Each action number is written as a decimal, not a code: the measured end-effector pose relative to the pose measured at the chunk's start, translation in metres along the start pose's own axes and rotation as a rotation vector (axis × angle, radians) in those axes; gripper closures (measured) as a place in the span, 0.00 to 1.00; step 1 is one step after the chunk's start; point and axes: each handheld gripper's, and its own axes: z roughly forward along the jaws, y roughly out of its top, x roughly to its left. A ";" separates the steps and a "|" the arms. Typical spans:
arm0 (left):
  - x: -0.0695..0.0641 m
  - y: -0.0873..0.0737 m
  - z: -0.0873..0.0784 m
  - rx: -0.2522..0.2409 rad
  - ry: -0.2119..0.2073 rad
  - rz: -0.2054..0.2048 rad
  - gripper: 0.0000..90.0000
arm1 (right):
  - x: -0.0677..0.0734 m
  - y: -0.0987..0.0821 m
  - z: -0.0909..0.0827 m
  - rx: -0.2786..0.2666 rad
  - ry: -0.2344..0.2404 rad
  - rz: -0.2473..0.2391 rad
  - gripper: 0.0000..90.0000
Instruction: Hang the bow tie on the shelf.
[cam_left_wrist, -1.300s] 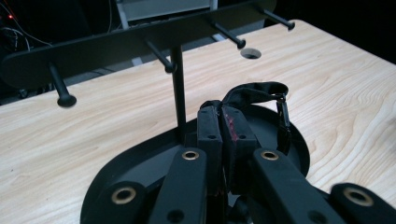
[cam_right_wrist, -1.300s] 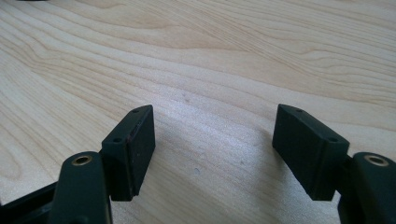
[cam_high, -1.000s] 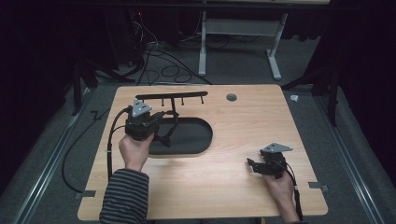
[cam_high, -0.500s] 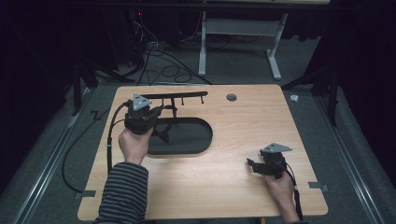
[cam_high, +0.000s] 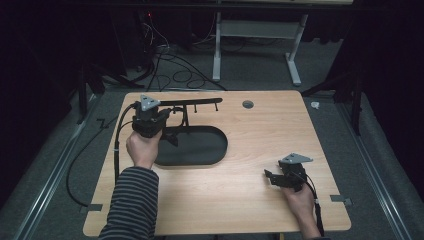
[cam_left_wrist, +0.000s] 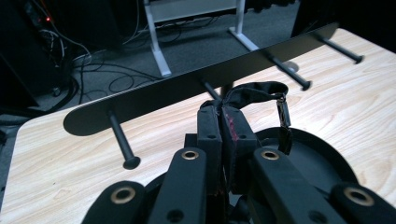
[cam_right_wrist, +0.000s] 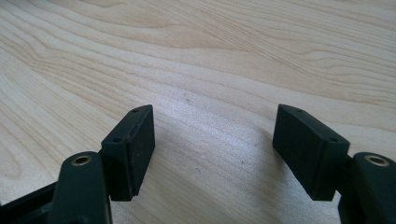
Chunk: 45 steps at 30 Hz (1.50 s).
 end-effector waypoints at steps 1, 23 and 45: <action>0.001 0.000 0.001 -0.001 0.004 -0.005 0.96 | 0.000 0.000 0.000 0.001 0.000 0.001 0.35; 0.008 0.008 0.024 0.012 0.055 -0.019 0.95 | 0.000 0.000 0.000 0.000 0.003 0.004 0.35; 0.000 0.006 0.019 0.019 0.034 0.010 0.89 | 0.000 0.000 0.000 0.000 0.002 0.001 0.35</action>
